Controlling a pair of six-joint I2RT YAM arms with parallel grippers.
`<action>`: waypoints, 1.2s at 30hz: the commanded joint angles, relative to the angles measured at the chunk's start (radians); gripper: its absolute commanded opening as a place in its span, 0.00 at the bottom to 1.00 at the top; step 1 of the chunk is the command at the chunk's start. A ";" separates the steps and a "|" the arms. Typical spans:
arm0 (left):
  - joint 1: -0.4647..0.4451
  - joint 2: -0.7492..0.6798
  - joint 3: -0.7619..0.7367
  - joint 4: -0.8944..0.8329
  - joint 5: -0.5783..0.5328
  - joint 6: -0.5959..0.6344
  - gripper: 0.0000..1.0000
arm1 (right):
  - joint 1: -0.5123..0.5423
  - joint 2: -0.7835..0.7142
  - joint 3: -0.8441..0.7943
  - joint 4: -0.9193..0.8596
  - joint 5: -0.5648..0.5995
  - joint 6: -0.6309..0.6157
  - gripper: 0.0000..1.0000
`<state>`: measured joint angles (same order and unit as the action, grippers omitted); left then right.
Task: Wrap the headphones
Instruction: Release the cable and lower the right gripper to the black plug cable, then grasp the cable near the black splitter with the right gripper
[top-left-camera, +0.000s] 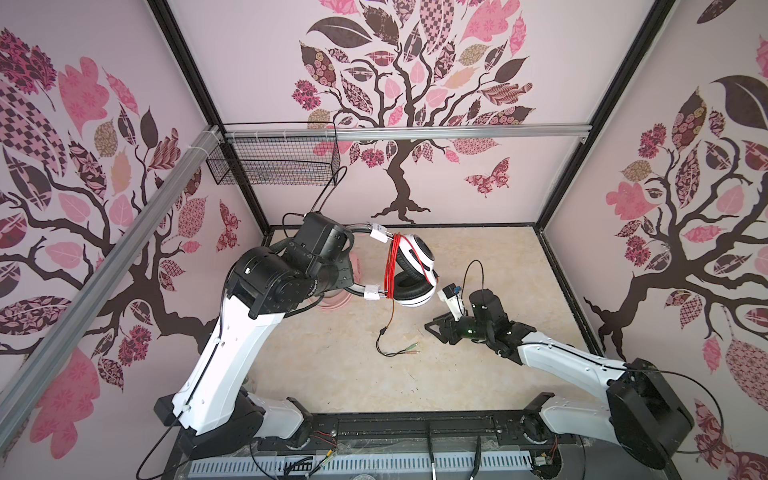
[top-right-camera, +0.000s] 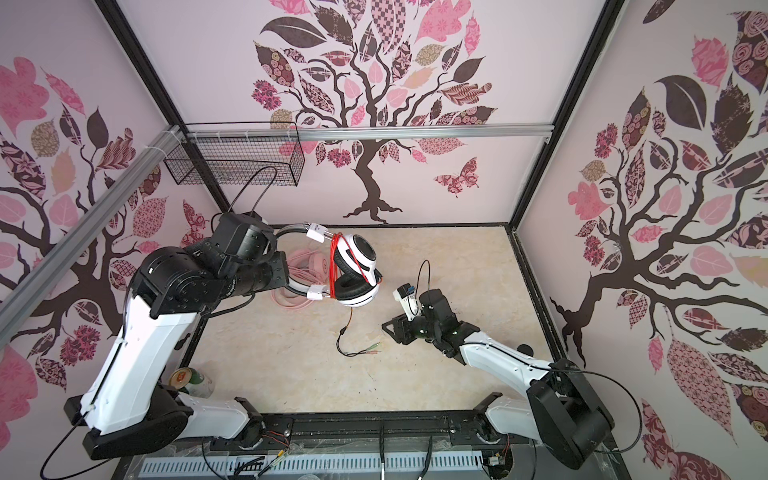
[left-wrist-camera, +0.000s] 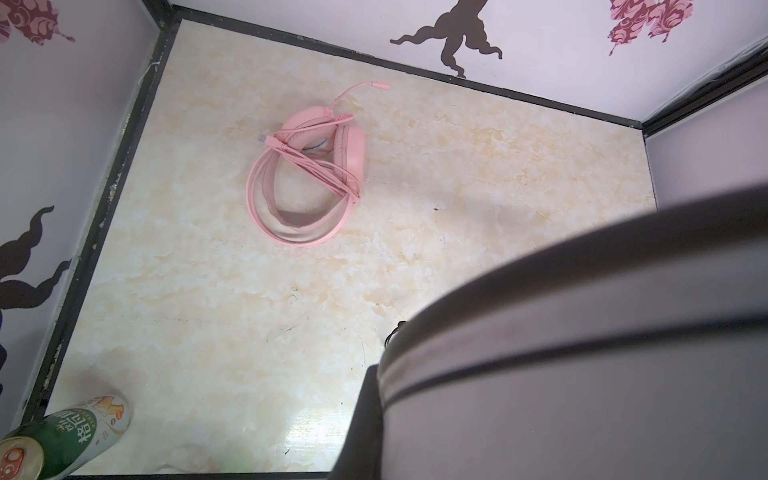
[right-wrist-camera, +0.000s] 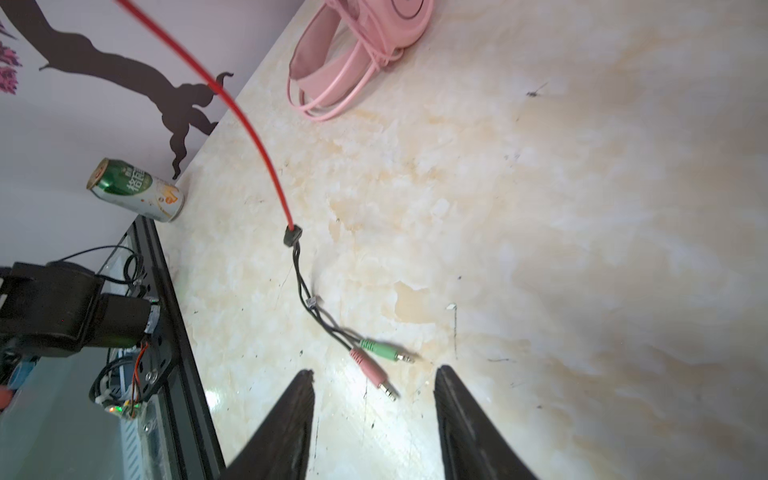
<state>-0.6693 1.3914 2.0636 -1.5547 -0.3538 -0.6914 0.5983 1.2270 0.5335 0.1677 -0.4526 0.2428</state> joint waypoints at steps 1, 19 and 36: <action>0.003 -0.006 0.060 0.061 0.013 -0.046 0.00 | 0.027 0.006 -0.038 0.084 -0.039 -0.004 0.50; 0.004 -0.007 0.075 0.088 0.035 -0.043 0.00 | 0.137 0.349 -0.038 0.782 0.093 0.429 0.47; 0.004 -0.006 0.067 0.086 0.033 -0.037 0.00 | 0.235 0.527 0.113 0.743 0.492 0.656 0.49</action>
<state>-0.6678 1.4021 2.0933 -1.5532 -0.3321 -0.7071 0.8284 1.7153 0.6170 0.8955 -0.0753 0.8185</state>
